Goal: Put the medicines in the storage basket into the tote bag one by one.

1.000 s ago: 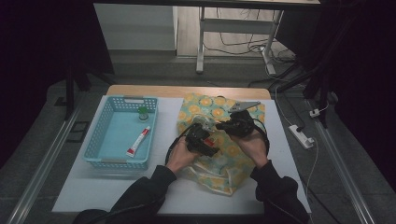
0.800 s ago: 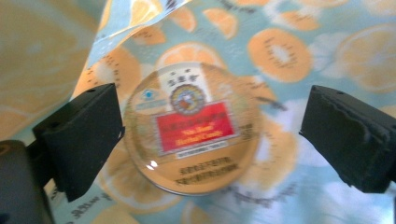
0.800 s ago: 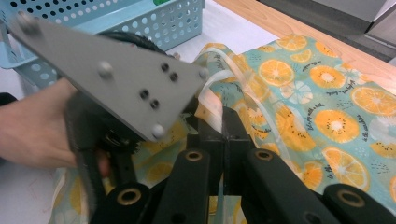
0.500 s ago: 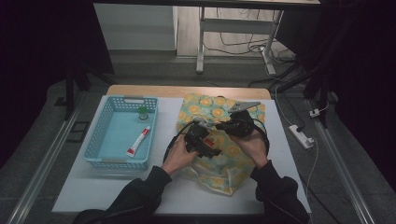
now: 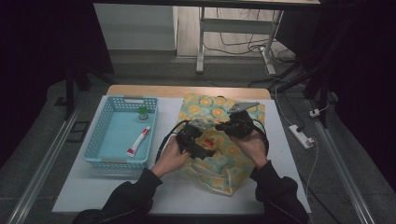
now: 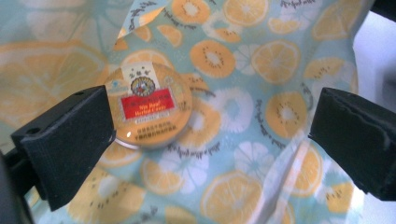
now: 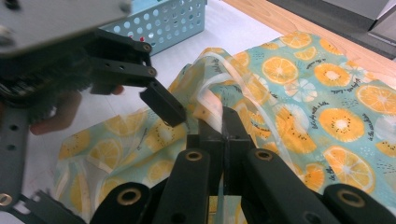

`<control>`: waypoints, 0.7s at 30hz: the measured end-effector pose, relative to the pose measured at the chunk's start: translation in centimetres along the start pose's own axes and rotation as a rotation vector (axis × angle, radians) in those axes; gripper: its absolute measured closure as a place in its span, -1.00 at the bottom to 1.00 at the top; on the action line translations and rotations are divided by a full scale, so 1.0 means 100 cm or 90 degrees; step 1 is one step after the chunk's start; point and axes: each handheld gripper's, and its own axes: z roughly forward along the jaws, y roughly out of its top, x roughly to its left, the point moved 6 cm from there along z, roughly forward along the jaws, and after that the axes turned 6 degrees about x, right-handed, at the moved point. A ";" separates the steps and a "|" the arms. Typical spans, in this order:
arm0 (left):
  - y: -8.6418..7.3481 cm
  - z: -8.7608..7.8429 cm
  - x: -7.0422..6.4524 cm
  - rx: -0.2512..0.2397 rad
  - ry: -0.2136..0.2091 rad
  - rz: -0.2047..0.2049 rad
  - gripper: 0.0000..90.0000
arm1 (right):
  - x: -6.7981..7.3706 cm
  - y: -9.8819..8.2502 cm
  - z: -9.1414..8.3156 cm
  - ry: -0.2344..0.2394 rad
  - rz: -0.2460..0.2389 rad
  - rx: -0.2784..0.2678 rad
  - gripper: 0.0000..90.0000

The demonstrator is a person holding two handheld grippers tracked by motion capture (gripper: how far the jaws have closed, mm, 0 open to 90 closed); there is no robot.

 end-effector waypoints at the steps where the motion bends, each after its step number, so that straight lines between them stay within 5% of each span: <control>1: -0.001 -0.002 0.000 0.000 0.001 0.002 -1.00 | 0.000 0.000 0.000 0.000 0.000 0.000 0.98; 21: -0.021 -0.038 0.005 -0.014 -0.028 -0.014 -1.00 | 0.001 0.000 -0.001 -0.003 -0.004 0.000 0.98</control>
